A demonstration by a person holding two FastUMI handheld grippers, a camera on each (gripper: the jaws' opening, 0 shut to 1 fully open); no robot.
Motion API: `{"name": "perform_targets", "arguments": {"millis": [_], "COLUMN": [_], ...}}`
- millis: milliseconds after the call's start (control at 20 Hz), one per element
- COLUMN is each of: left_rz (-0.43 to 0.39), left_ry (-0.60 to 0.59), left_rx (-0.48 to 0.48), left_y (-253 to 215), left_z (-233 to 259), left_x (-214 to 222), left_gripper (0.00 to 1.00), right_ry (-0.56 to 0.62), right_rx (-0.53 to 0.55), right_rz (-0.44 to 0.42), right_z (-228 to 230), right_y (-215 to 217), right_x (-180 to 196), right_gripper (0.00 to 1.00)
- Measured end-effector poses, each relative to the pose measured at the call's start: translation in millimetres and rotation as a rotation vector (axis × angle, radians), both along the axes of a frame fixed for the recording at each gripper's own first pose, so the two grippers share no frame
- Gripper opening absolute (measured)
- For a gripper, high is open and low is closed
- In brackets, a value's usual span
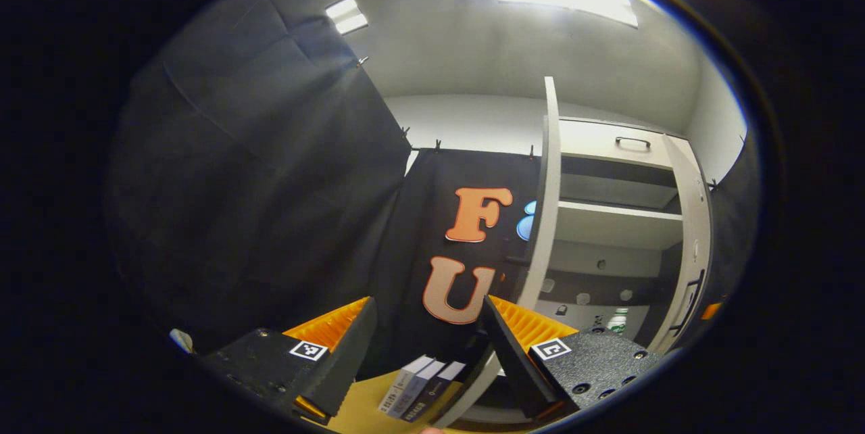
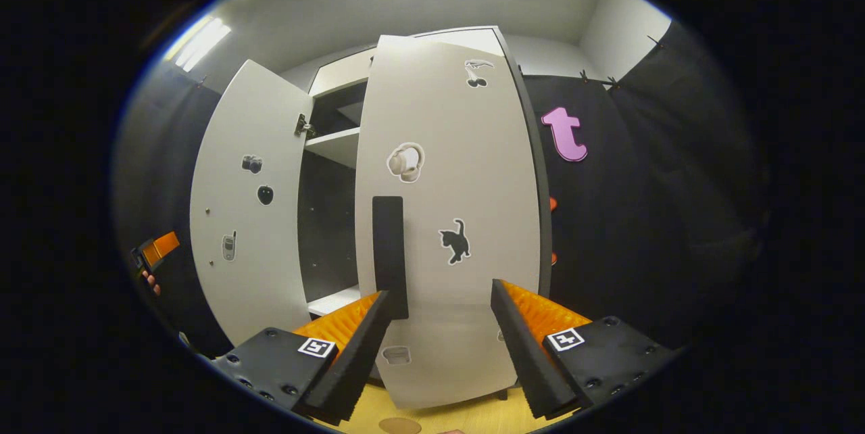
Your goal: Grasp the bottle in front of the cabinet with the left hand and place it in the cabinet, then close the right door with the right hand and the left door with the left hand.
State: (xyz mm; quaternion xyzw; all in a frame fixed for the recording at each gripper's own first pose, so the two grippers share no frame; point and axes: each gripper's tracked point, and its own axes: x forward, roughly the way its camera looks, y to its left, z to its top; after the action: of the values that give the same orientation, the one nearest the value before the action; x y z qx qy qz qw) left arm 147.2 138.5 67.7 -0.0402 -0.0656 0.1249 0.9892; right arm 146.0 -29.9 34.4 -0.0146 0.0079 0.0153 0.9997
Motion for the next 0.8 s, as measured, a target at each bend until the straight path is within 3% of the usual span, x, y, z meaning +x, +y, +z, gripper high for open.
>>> {"name": "perform_targets", "arguments": {"millis": [150, 350, 800], "left_rz": [0.024, 0.000, -0.045], "left_ry": [0.031, 0.049, 0.053], "left_rx": [0.042, 0.009, 0.092], "left_y": [16.0, 21.3, 5.0], "left_z": [-12.4, -33.3, -34.5], "left_x": [16.6, 38.3, 56.1], "left_gripper": [0.94, 0.94, 0.94], "right_ry": [0.005, -0.007, -0.018], "right_rx": [0.012, -0.012, -0.051], "right_rz": [-0.009, -0.061, -0.121], "right_z": [-5.6, -6.5, -7.5], "right_y": [-5.1, -20.6, -45.2], "right_x": [-4.0, -9.7, -20.6], "right_gripper": [0.98, 0.98, 0.97]}}
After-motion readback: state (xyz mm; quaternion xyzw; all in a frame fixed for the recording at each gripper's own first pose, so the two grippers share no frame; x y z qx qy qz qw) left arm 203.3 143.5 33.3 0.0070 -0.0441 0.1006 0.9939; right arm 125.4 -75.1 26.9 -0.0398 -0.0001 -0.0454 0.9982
